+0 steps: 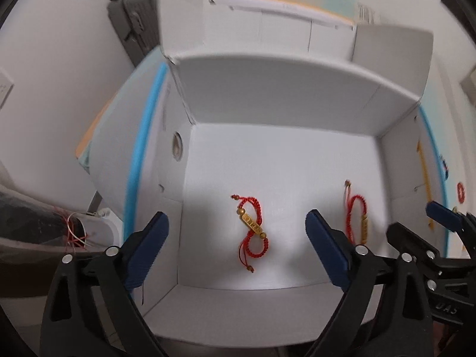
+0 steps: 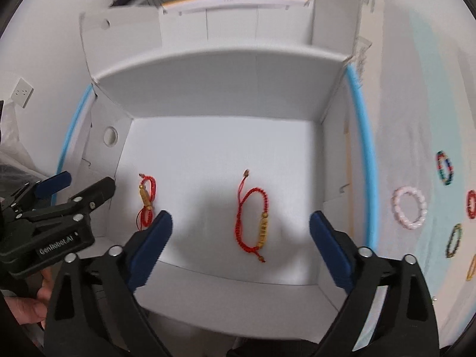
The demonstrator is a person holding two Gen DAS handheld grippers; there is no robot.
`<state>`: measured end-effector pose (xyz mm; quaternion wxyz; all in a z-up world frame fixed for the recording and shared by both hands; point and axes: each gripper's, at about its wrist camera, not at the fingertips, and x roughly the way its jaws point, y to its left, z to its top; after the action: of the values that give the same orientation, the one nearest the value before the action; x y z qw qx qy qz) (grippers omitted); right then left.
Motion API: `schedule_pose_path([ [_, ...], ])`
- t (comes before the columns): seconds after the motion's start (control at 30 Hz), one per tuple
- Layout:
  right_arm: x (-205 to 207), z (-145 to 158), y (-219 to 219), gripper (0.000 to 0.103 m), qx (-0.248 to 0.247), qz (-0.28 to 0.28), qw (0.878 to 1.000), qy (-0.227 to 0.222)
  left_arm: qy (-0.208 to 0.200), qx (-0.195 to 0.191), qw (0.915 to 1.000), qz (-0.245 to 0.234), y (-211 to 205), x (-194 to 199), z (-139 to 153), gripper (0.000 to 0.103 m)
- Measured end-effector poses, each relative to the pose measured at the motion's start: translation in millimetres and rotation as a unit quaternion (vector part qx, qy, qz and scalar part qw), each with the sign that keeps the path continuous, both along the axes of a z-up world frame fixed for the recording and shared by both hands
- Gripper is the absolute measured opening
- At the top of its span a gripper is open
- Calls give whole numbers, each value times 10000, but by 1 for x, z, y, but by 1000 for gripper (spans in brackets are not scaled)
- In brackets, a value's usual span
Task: Organize jewelry
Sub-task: 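Open both tools to drop the red cord bracelets into the box, then move both tools back over the bracelets on the bed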
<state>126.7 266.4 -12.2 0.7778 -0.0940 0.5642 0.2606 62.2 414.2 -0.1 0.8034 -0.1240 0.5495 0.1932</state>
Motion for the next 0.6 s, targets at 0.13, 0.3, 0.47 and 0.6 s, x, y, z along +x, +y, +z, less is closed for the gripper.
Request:
schedule_pose_path([
  [0.13,-14,22,-19,96,109,-11,9989,-446,-375,196,9991,46,-6,-8,23,97],
  [0.3,-24,52,-49,96,186,-96,9956,-916,-712,293,9970,-80,-12,-20,37,97],
  [0.47,-32,72,-88,96,222,-337,9918,-1216,-937,333,9946,-283,-46,-27,52,97],
  [0.6,-35,83,-124,95,213,-580,9876,-1441,-1054,323,9926,-511,-78,-21,58,97],
])
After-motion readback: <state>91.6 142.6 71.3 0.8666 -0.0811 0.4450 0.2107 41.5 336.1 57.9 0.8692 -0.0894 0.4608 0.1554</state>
